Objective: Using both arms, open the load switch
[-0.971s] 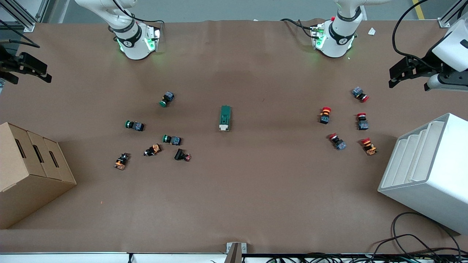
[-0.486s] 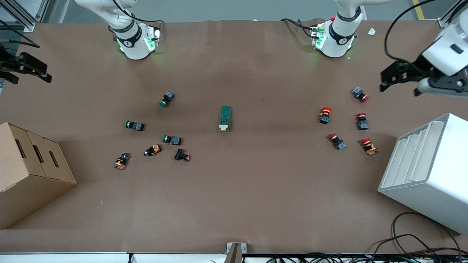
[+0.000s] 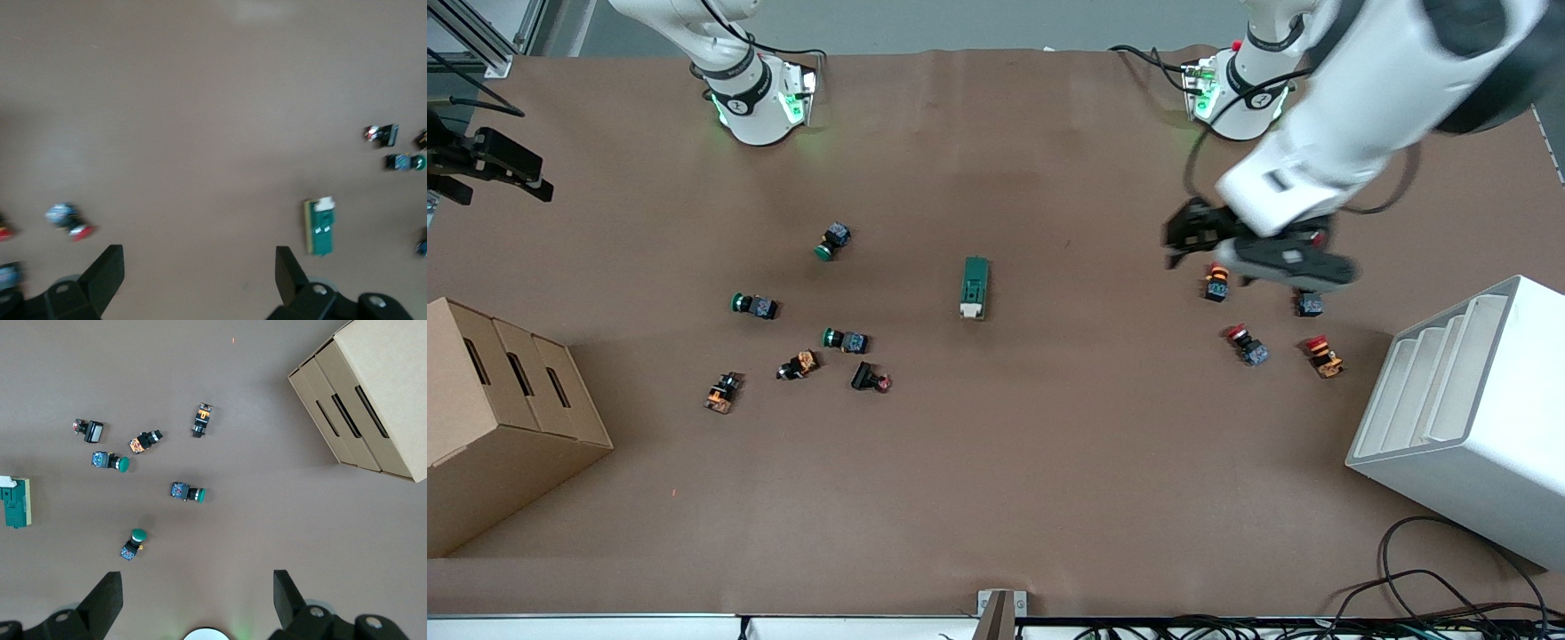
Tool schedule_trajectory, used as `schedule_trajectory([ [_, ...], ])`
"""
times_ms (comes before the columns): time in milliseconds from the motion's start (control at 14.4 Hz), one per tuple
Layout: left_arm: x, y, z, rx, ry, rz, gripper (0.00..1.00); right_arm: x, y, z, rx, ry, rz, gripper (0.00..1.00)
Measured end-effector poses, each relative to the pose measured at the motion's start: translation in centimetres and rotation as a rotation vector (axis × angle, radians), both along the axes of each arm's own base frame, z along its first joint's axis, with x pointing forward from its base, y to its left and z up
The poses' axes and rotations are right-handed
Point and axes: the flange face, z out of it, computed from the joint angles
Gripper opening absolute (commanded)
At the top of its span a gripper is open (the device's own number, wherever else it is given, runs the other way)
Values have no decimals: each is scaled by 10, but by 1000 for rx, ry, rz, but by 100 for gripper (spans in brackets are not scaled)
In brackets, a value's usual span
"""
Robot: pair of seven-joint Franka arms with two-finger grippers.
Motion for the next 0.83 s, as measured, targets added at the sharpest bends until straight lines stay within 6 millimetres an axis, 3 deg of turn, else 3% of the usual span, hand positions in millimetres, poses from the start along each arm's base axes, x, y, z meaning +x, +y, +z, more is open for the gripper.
schedule_trajectory([
  [208,-24,-83,-48,50,-23,85,100,2,2,-3,0,4,4,100],
  [486,-81,-188,-105,71,-76,223,100,22,4,-26,0,14,8,100],
  [694,-124,-242,-155,86,-147,286,100,41,1,-50,-3,20,3,100],
  [832,-158,-263,-193,95,-219,291,100,53,-3,-73,-3,48,-3,100],
])
